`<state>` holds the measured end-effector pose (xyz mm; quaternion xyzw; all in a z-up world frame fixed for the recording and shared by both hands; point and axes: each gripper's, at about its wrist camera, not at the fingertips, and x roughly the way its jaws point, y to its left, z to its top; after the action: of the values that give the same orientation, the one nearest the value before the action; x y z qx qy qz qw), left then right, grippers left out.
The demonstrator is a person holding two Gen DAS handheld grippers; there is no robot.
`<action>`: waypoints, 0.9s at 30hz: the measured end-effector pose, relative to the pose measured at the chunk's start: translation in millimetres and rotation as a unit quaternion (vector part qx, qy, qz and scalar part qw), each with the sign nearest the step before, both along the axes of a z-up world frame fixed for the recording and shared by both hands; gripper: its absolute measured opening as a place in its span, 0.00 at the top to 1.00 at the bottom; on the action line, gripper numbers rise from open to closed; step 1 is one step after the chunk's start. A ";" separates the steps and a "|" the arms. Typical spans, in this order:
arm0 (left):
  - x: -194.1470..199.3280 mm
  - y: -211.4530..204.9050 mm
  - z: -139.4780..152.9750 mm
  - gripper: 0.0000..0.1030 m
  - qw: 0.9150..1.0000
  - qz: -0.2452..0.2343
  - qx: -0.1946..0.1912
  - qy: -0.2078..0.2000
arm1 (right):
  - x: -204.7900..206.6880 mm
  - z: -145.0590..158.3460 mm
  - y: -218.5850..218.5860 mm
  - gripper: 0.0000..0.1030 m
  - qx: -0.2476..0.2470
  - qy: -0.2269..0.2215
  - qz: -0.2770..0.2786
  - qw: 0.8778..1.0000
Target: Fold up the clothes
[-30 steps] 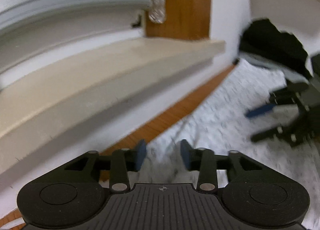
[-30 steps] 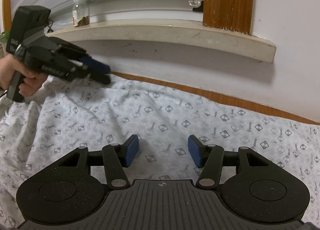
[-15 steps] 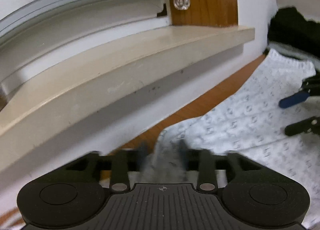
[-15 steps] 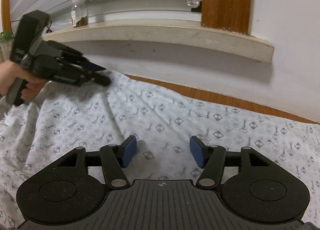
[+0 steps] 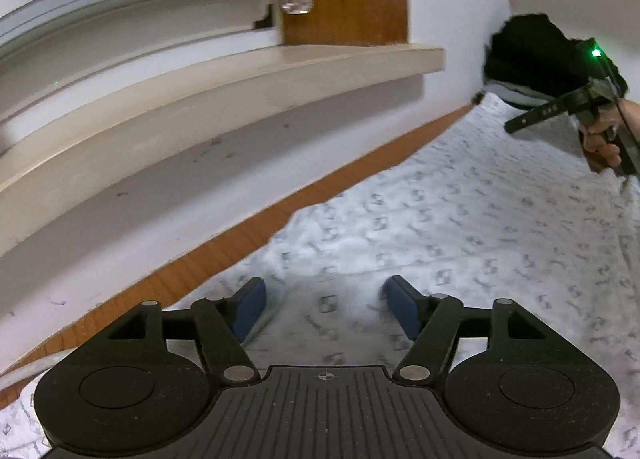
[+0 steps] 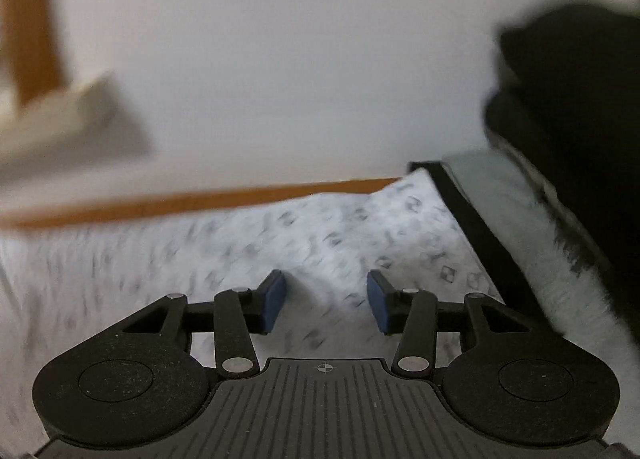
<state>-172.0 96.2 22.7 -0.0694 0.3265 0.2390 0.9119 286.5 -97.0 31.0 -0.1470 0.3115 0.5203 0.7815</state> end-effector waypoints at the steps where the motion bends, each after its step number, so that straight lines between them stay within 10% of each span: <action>1: 0.1 2.1 -0.3 0.30 1.000 0.000 0.005 0.001 | 3.7 -1.6 1.8 0.57 0.005 -0.004 -0.001 1.000; 10: -8.2 29.2 5.4 0.25 0.999 0.038 -0.004 0.012 | -1.8 0.6 15.2 0.59 -0.004 -0.068 0.008 0.998; 21: -62.1 -50.8 47.3 0.23 0.998 0.050 0.001 -0.023 | -71.3 41.3 -124.7 0.57 0.033 -0.094 0.050 0.994; 27: -78.4 -104.6 49.8 0.60 0.998 0.031 -0.024 -0.042 | -75.1 28.0 -188.7 0.53 0.016 -0.117 0.015 0.993</action>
<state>-250.4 -8.4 72.5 -0.1117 0.2917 0.2564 0.9147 211.4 -285.8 59.0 -0.1991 0.2075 0.5162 0.8067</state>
